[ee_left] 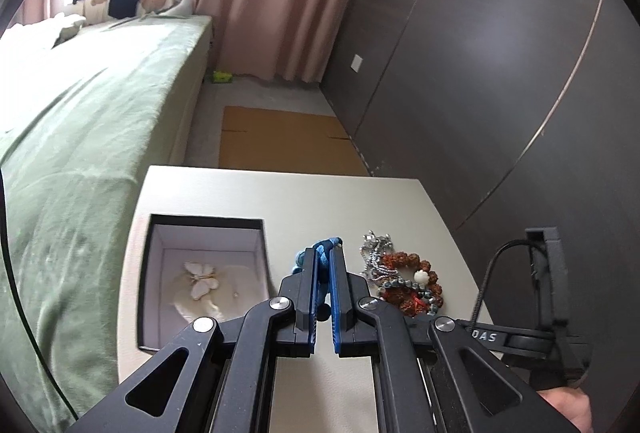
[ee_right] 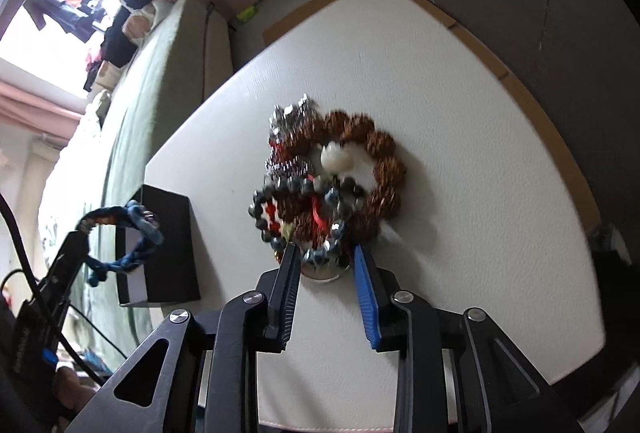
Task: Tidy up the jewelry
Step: 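Lift the blue bracelet toward the box with the left gripper while the right gripper grasps the dark bead strand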
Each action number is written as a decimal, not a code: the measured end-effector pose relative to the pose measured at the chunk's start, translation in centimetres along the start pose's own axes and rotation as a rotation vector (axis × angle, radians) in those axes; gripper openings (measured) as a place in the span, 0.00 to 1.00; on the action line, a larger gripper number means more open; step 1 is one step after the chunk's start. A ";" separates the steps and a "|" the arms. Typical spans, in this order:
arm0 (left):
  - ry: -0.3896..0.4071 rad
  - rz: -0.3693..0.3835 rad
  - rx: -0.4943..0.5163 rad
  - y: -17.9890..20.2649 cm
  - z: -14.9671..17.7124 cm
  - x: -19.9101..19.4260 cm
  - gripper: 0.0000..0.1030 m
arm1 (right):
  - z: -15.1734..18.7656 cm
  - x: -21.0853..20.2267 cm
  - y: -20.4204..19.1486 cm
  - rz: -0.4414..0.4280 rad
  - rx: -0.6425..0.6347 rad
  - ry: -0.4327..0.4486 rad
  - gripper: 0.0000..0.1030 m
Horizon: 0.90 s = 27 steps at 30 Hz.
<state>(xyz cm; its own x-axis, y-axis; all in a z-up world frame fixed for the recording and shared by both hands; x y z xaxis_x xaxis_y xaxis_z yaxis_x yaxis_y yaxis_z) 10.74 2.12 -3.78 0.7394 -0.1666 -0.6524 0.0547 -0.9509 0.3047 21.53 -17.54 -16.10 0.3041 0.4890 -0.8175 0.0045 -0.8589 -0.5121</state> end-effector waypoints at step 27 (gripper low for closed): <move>0.011 -0.125 -0.096 -6.5 -0.6 -0.9 0.05 | -0.5 -7.0 0.3 -0.229 0.052 0.226 0.11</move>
<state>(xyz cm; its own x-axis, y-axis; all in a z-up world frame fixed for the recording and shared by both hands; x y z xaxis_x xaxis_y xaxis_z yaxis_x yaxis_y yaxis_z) 10.11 8.65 -4.75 0.7300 -0.0447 -0.6820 0.2103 -0.9347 0.2864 19.87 -21.30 -10.42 0.5043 0.6179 -0.6032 0.0504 -0.7184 -0.6938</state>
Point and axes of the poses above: each gripper's, at about its wrist camera, not at the fingertips, and x roughly the way its jaws point, y to its right, z to its underside, the point moved 3 cm from there along x, roughly the way its jaws point, and after that the axes turned 1 degree about y, right-handed, at the moved point
